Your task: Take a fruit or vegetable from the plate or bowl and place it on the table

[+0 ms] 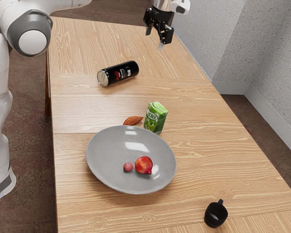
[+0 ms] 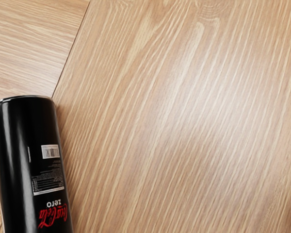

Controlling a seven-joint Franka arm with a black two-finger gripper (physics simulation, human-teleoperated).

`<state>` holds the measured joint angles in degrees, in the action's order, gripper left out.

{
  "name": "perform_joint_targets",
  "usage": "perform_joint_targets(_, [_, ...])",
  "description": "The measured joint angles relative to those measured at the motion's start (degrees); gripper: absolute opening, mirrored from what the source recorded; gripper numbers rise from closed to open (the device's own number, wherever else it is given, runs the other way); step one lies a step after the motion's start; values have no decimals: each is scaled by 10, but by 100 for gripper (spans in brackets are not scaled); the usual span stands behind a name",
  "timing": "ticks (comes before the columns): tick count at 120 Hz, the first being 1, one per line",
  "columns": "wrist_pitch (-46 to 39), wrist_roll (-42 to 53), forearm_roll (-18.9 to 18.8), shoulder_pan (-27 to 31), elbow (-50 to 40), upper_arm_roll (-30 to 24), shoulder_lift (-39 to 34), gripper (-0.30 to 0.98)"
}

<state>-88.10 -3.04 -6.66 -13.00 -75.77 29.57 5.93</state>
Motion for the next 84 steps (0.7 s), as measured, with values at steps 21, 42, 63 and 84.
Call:
perform_joint_targets(21, [1,-2,0,-8,12,1,-18,69])
perform_joint_targets(42, [1,4,44,28,47,-17,-39,69])
perform_joint_targets(63, [2,7,68,-125,-12,-21,-26,69])
perform_joint_targets(84, [13,10,78,-275,-22,-20,-27,68])
